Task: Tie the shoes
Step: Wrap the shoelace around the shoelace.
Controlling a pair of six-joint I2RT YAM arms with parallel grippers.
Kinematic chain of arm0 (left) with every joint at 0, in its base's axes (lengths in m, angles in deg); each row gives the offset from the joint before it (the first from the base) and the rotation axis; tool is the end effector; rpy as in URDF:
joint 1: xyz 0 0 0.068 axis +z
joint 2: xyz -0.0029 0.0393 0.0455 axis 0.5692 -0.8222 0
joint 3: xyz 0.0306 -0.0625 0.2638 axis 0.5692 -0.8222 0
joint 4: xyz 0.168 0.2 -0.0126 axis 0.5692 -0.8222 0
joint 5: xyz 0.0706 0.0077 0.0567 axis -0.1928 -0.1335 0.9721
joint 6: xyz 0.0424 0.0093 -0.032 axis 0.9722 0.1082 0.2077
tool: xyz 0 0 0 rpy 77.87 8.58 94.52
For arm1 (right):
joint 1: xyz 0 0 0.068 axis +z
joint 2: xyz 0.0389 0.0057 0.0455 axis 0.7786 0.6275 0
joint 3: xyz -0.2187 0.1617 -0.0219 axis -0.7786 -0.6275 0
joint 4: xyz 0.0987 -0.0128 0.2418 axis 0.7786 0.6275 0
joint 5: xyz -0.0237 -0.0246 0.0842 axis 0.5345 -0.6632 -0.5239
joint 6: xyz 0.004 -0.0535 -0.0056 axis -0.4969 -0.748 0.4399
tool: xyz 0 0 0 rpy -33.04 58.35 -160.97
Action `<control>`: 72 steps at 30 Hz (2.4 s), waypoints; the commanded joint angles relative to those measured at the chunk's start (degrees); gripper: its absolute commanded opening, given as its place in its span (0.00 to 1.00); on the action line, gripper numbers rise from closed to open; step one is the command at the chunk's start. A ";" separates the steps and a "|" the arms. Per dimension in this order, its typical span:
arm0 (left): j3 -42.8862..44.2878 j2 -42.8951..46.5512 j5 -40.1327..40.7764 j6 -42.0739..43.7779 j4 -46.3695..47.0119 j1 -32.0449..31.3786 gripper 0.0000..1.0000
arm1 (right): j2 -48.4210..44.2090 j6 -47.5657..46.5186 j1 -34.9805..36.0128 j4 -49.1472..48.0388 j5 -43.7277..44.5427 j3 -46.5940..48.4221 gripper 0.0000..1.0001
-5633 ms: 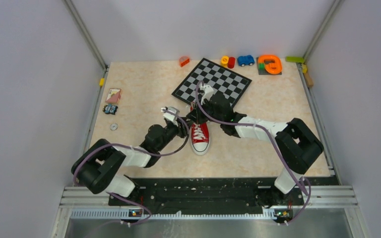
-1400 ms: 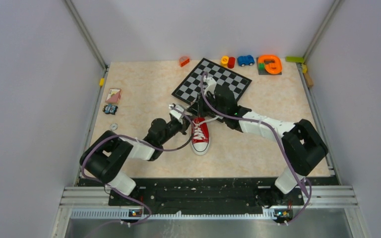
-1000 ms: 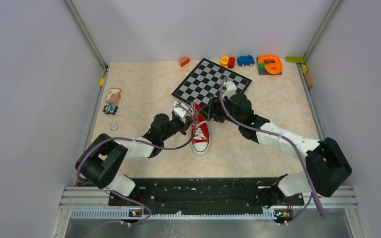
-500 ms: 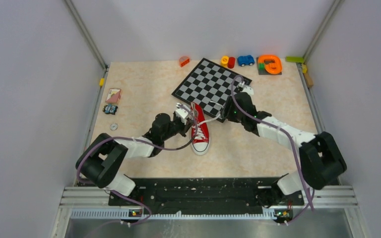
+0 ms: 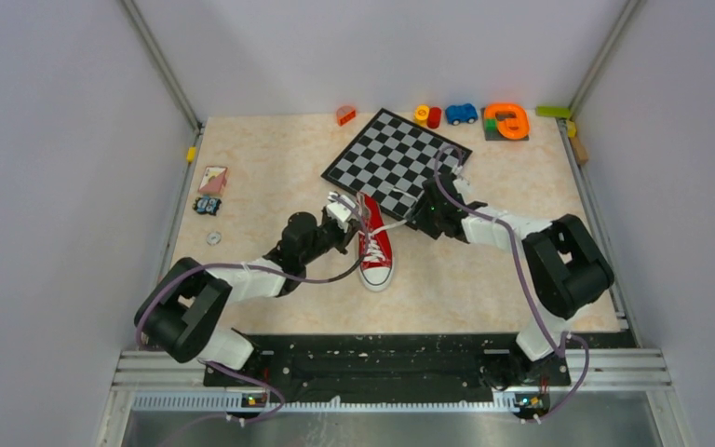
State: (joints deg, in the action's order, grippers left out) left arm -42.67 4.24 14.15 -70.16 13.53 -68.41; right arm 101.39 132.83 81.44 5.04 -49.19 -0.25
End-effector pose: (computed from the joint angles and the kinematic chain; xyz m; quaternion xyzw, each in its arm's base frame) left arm 0.2335 -0.1656 0.1879 0.3230 0.7009 -0.2459 0.5865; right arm 0.3011 0.1690 0.1751 0.2673 0.8924 0.1957 0.3064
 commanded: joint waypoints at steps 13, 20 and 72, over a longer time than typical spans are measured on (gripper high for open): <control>0.16 1.92 0.58 0.86 0.11 0.26 0.00 | -1.61 11.25 1.98 -5.40 1.60 -1.37 0.56; 0.30 1.77 -0.10 0.53 -0.09 0.25 0.00 | 0.81 13.24 3.33 -8.12 0.06 0.06 0.57; -1.14 4.41 4.34 1.17 -2.58 0.49 0.00 | 0.78 20.95 8.61 -17.76 5.96 -5.34 0.62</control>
State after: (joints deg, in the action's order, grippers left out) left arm -43.94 8.37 20.08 -69.86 8.72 -68.34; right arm 99.14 149.88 89.96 -7.12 -43.53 -7.64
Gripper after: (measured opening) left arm 0.012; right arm 0.632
